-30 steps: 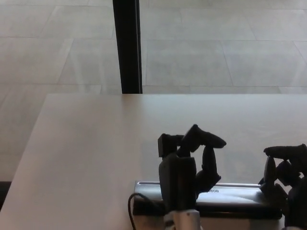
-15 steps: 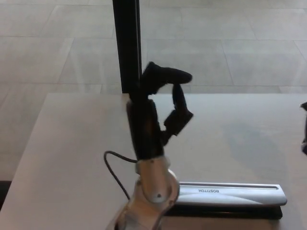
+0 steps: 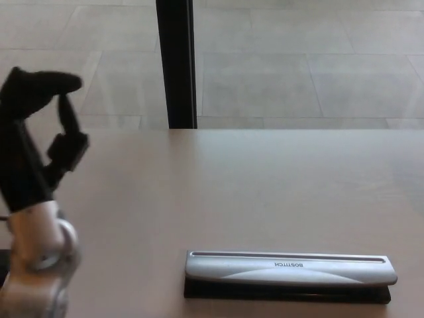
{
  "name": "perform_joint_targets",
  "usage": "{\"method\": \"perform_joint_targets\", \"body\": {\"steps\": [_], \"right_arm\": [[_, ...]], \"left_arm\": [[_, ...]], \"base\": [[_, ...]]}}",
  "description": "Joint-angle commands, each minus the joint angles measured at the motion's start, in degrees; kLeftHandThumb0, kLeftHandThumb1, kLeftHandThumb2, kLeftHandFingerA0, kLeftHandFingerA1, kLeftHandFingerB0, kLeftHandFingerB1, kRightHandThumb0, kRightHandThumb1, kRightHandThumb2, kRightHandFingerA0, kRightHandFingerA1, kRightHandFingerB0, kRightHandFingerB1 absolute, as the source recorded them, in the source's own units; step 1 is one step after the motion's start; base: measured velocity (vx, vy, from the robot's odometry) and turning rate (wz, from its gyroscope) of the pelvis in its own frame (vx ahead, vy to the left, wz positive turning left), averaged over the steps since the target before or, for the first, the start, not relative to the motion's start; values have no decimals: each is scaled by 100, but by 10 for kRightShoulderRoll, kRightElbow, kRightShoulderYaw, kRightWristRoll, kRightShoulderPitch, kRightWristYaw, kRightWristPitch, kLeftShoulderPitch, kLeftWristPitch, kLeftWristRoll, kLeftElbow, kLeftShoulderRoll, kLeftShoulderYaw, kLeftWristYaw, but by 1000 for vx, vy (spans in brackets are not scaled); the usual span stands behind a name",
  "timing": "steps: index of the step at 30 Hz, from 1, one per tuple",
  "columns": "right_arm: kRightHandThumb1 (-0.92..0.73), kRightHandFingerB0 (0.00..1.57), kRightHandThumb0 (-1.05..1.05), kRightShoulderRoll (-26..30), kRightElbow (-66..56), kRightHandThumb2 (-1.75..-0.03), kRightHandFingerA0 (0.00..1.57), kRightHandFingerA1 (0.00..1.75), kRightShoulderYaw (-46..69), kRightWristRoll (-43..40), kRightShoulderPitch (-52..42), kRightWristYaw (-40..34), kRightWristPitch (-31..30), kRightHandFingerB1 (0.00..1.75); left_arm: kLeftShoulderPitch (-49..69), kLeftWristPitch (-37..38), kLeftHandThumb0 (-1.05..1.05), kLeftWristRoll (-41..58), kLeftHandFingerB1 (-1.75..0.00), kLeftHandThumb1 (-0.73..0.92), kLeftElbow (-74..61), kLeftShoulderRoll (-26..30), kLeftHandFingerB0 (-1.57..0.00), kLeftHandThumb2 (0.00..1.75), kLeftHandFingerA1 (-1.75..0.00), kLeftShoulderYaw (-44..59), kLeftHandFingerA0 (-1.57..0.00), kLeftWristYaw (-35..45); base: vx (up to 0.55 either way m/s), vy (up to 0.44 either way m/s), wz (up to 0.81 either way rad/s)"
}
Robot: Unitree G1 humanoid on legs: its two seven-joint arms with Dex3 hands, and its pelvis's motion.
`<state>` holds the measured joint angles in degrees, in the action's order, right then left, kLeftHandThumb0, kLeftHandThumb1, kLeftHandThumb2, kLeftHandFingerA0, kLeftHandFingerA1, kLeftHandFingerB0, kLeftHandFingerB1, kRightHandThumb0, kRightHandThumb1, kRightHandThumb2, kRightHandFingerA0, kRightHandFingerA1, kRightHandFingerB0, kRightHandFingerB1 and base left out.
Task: A hole pucnch is kept on the middle on the desk infront of the robot and the robot uses both its hands as fists to press on it and use it
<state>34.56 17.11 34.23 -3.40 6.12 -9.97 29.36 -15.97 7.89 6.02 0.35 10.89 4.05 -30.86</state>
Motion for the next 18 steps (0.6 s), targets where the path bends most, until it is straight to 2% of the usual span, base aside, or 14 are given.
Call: {"method": "perform_joint_targets", "body": {"steps": [1,2,3,4,5,7,8,9,10,11,12,13,16,18], "right_arm": [[-68,79,-40,131,240,-87,114,175,286,-169,-154,37,-156,110],[-60,83,-46,122,260,-109,128,138,289,-165,-164,19,-143,101],[-71,83,-41,110,294,-83,104,175,293,-168,-167,-2,-118,114],[-72,85,-40,93,310,-83,98,175,299,-176,-170,-9,-94,119],[-75,82,-38,84,338,-82,99,175,294,-168,-173,-26,-78,117],[-72,85,-36,78,383,-85,102,175,291,-164,-165,-42,-44,116],[-75,85,-43,57,409,-78,95,175,280,-155,-169,-52,-29,110],[-72,86,-43,44,434,-75,98,175,273,-151,-160,-69,-29,101],[-72,86,-43,39,446,-75,98,175,269,-147,-157,-74,-21,101],[-55,83,-47,36,452,-103,120,135,270,-149,-158,-71,-16,93],[-67,85,-44,25,461,-68,88,168,271,-154,-153,-68,-11,92],[-67,85,-44,20,470,-68,88,168,272,-157,-148,-68,-11,92],[-70,69,-46,-7,506,-66,94,111,260,-156,-138,-57,-53,75],[-78,54,-55,-19,509,-62,76,89,262,-170,-135,-31,-107,61]], "left_arm": [[207,-201,-34,218,-142,61,78,140,-77,77,-175,261,-97,197],[214,-183,-22,229,-132,53,102,135,-80,95,-172,275,-115,205],[218,-187,-33,213,-139,56,120,127,-82,76,-175,288,-95,168],[233,-174,-35,202,-134,69,133,124,-74,67,-175,292,-89,166],[238,-158,-44,197,-111,52,160,118,-82,94,-135,302,-115,156],[241,-135,-47,188,-113,54,199,116,-81,93,-137,309,-113,155],[246,-96,-41,183,-106,54,270,109,-82,96,-130,319,-109,157],[251,-72,-36,176,-99,70,317,98,-80,62,-164,328,-71,139],[252,-66,-36,179,-99,70,332,92,-80,62,-164,335,-71,135],[258,-65,-35,176,-74,69,342,88,-76,63,-137,336,-63,131],[264,-70,-33,172,-61,70,358,81,-71,64,-151,339,-68,119],[268,-76,-33,175,-61,70,361,75,-71,64,-151,344,-68,114],[286,-54,-33,163,-51,67,456,64,-66,60,-127,346,-72,111],[293,-35,-34,150,-58,65,515,62,-72,60,-108,335,-86,129]], "base": [[0,0,0],[0,0,0],[0,0,0],[0,0,0],[0,0,0],[0,0,0],[0,0,0],[0,0,0],[0,0,0],[0,0,0],[0,0,0],[0,0,0],[0,0,0],[0,0,0]]}}
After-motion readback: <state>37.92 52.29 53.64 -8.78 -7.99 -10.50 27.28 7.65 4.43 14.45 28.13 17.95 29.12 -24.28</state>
